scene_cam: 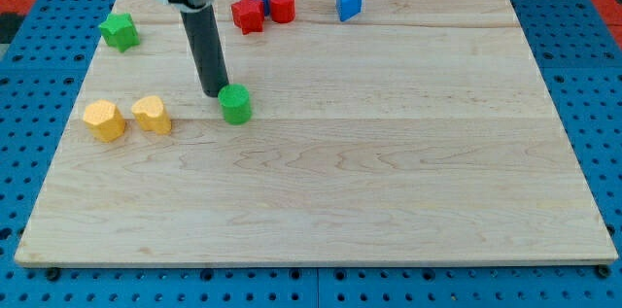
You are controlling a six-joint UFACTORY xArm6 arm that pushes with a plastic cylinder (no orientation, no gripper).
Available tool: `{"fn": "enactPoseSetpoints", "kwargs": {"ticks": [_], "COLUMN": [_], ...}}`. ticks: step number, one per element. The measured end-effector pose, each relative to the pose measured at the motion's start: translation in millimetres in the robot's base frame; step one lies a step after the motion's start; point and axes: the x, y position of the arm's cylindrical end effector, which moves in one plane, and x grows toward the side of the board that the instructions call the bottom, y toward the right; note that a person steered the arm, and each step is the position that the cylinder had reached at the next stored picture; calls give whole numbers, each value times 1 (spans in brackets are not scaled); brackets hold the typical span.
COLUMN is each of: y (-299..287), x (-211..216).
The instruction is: Move the green star to the right side of the green circle
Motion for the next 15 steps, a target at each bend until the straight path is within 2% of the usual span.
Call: {"fn": "enactPoseSetpoints", "kwargs": {"ticks": [1, 2, 3, 4, 6, 7, 8, 10, 12, 13, 14, 15], "y": [-10, -106, -187, -189, -110, -137, -97, -49, 59, 12, -11, 14], "x": [-19, -14, -33, -87, -127, -140, -160, -109, -44, -54, -53, -36]}}
